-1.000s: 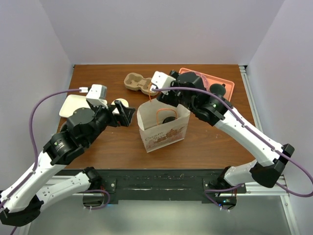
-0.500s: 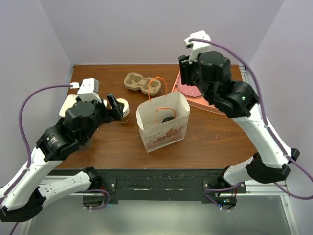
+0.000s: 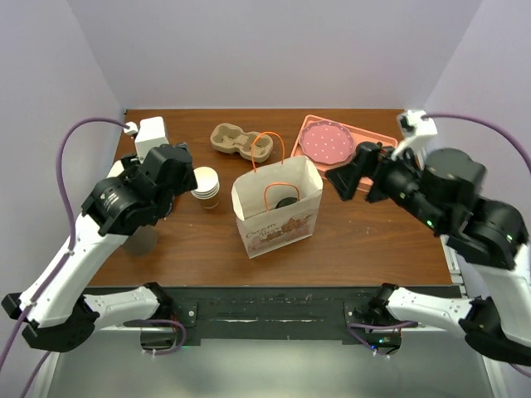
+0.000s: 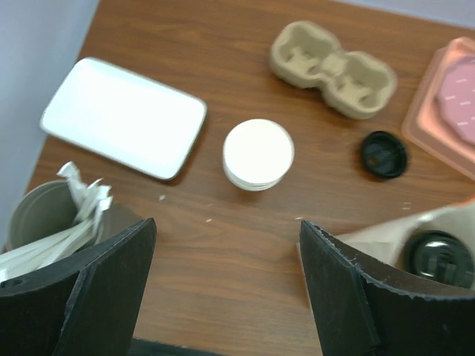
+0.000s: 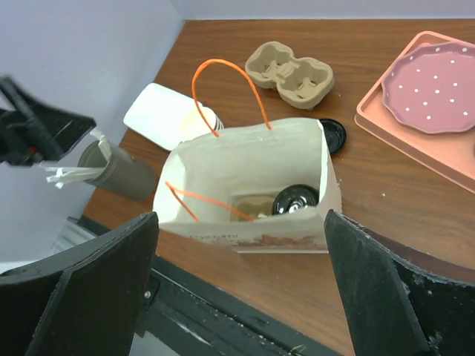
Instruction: Pack the takeout coffee
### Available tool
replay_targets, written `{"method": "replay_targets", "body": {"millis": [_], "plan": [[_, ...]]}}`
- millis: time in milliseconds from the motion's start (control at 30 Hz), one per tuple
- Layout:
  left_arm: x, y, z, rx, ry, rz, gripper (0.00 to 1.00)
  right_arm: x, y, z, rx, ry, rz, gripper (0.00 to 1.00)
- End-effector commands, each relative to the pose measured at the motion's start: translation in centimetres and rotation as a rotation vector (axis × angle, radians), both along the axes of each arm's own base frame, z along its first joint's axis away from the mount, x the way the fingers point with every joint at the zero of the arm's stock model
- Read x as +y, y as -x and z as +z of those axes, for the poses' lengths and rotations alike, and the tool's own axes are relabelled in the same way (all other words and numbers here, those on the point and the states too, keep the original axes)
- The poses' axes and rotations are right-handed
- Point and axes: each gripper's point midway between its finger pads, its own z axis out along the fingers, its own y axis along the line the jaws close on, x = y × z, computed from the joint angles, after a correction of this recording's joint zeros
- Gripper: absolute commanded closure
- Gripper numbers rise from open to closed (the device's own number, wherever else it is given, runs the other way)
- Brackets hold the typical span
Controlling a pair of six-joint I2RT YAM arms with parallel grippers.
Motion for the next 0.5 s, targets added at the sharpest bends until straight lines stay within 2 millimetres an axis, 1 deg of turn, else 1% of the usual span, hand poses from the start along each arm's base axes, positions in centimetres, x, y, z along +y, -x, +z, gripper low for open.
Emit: {"method": "replay_targets", "body": {"millis": [0,33,67,167,200,233,300,333,400,433,467], "plan": [[4.4,0.3,-0.4,0.041,-0.023,0.163,0.18,-1.4,1.9,-0.5,0.024,-0.071,-0.002,0.01],[5.3,0.4,-0.5,0.046,-0.026,0.197,0.18,-1.9,2.2,-0.8,0.026,-0.065,-0.014,0.01],[5.5,0.5,-0.5,0.043,-0.028,0.205,0.18,-2.5,2.7,-0.6,0.012,-0.076,-0.013,0.01],[6.7,0.6,-0.6,0.05,-0.055,0.252,0.19,-3.1,3.5,-0.2,-0.012,-0.074,0.013,0.01],[7.1,0.6,-0.9,0.061,-0.068,0.259,0.19,-3.5,3.9,0.3,-0.029,-0.08,0.017,0.01],[7.9,0.5,-1.1,0.073,-0.073,0.292,0.19,-3.6,4.0,0.4,-0.03,-0.085,0.014,0.01],[8.6,0.5,-1.8,0.1,-0.074,0.314,0.19,-4.1,4.1,1.1,-0.037,-0.107,-0.007,0.01],[9.4,0.5,-2.1,0.116,-0.08,0.35,0.19,-4.4,4.1,1.0,-0.027,-0.108,-0.022,0.01],[10.3,0.6,-3.1,0.155,-0.097,0.373,0.19,-5.2,3.8,1.1,-0.01,-0.114,-0.08,0.01],[11.3,0.6,-3.5,0.175,-0.108,0.412,0.19,-5.5,3.7,0.4,0.007,-0.094,-0.096,0.01],[11.8,0.7,-3.8,0.186,-0.115,0.429,0.19,-5.6,3.5,0.1,0.013,-0.081,-0.108,0.01]]}}
